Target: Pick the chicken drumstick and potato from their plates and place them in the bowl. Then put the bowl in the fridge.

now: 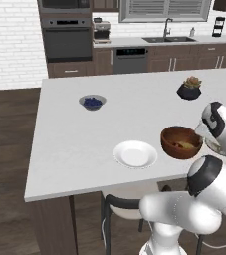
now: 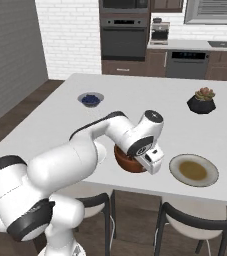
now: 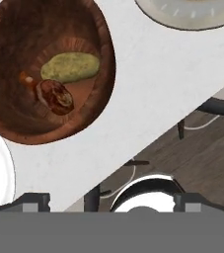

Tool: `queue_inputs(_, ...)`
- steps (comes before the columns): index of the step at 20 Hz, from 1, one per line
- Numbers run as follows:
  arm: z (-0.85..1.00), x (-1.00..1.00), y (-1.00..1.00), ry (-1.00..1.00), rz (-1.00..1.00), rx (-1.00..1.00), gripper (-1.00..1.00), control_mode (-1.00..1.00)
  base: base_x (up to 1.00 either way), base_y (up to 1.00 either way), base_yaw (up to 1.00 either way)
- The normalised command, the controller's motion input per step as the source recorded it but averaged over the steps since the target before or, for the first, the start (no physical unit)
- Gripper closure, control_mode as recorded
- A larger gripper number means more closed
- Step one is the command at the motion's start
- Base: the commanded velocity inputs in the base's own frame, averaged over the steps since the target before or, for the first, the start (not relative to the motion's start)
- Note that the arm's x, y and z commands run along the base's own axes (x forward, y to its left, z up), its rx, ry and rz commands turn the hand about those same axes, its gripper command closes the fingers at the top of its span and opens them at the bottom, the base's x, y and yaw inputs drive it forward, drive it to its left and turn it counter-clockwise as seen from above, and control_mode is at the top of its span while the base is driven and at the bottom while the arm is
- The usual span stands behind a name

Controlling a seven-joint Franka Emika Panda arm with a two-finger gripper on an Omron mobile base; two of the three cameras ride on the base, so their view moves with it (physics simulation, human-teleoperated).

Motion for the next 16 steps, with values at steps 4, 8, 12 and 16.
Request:
queue_inputs(4, -0.19, 0.53, -0.01, 0.08, 0.00, 0.18, -1.00, -1.00, 0.00, 0.00, 0.00)
queue_inputs(8, -0.29, 0.51, -0.02, 0.04, 0.00, 0.19, -1.00, -1.00, 0.00, 0.00, 0.00)
queue_inputs(12, -0.26, 0.29, -0.02, 0.00, 0.00, 0.10, -1.00, -1.00, 0.00, 0.00, 0.00)
queue_inputs(16, -0.21, 0.29, -0.01, 0.00, 0.00, 0.00, -1.00, -1.00, 0.00, 0.00, 0.00)
